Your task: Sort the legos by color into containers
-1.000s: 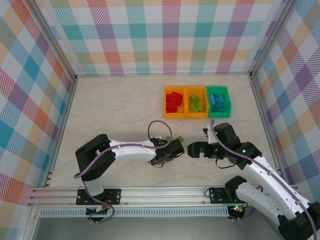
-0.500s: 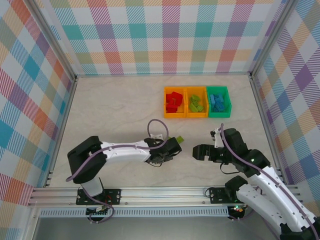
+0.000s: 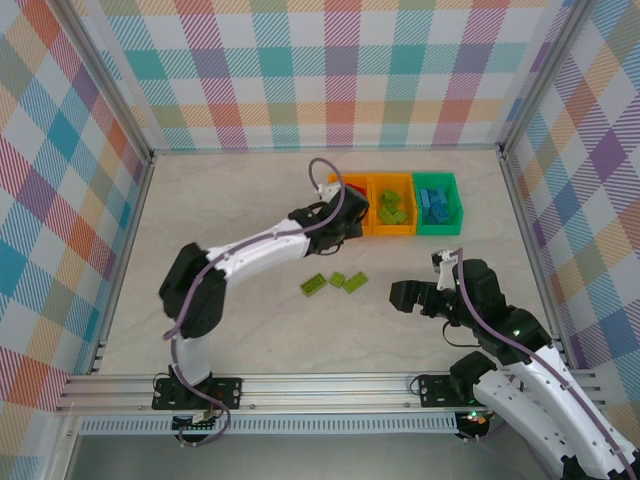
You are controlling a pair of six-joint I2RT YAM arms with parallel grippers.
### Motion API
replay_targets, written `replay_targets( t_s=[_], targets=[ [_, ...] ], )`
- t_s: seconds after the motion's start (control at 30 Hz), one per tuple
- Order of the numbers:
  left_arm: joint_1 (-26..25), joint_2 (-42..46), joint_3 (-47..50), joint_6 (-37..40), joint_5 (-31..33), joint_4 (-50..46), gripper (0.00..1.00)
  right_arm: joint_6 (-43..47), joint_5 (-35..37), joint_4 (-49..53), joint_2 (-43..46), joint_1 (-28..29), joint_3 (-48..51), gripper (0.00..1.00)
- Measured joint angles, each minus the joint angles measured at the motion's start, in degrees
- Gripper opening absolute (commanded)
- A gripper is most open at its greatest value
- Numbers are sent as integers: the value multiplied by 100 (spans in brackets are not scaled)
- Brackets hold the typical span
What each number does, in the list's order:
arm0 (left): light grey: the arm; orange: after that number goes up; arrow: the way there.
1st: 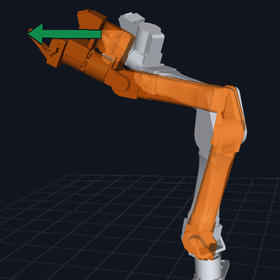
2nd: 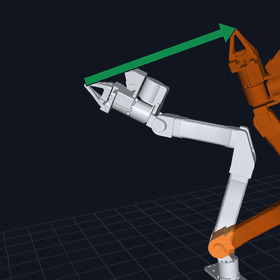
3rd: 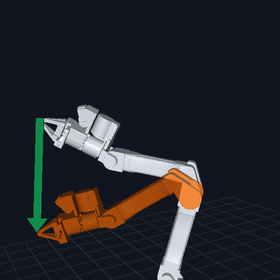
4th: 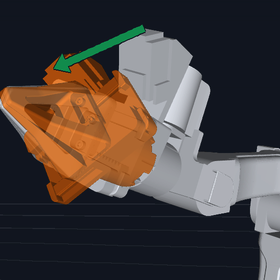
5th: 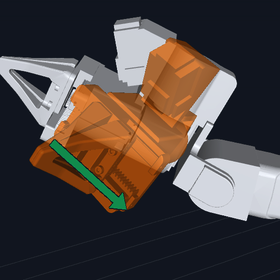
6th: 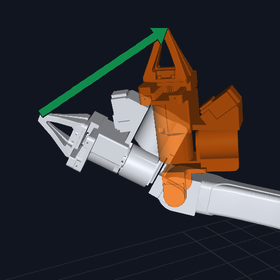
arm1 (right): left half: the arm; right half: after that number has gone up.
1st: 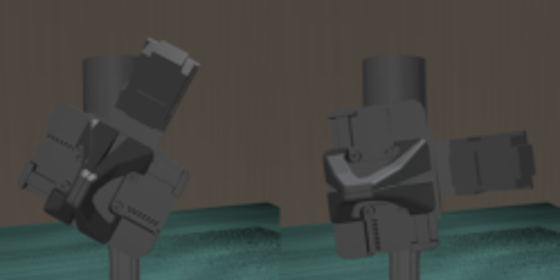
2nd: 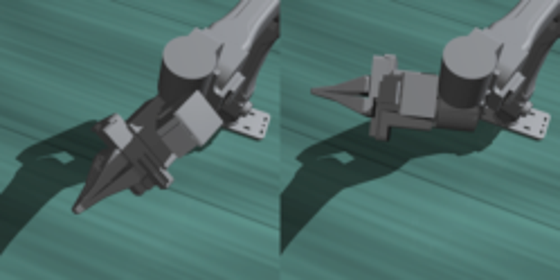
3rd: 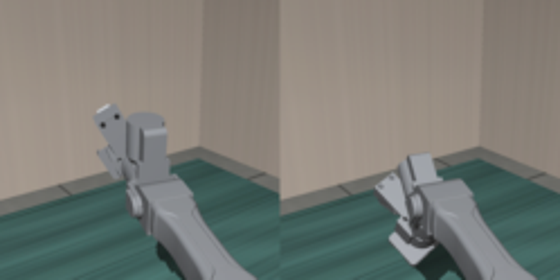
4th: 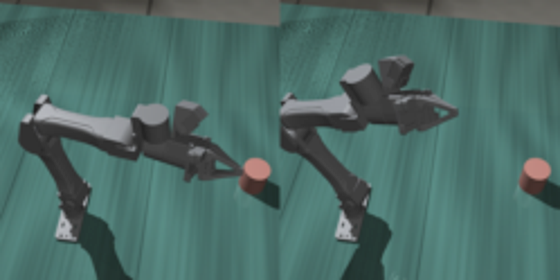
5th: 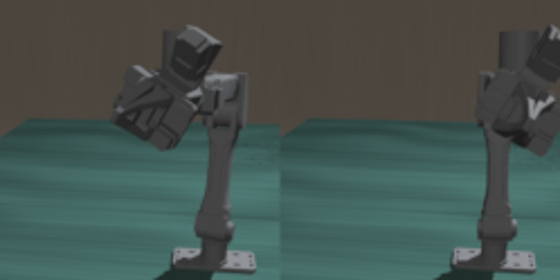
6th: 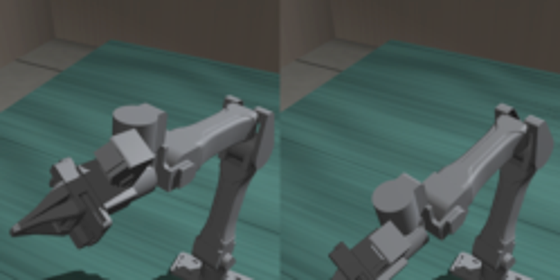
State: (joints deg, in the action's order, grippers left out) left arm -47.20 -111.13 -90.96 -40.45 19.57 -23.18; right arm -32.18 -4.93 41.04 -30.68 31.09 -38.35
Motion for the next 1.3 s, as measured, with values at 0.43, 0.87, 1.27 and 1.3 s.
replay_targets(
  t_s=[0.43, 0.87, 1.27, 1.3],
  targets=[
    [721, -2079, -2592, 964, -413, -365, 61, -39, 7, -136, 271, 0, 151, 100],
    [-271, 1941, 756, 2059, -682, 251, 60, -192, -98, -1078, -149, 0, 848, 100],
    [-817, 5270, 2546, 4232, -824, -879, 76, -903, 31, -2166, -3646, 234, 330, 81],
    [-817, 5445, 2708, 4476, -905, -992, 80, -964, 164, -2155, -3882, 315, 157, 81]
  ],
)
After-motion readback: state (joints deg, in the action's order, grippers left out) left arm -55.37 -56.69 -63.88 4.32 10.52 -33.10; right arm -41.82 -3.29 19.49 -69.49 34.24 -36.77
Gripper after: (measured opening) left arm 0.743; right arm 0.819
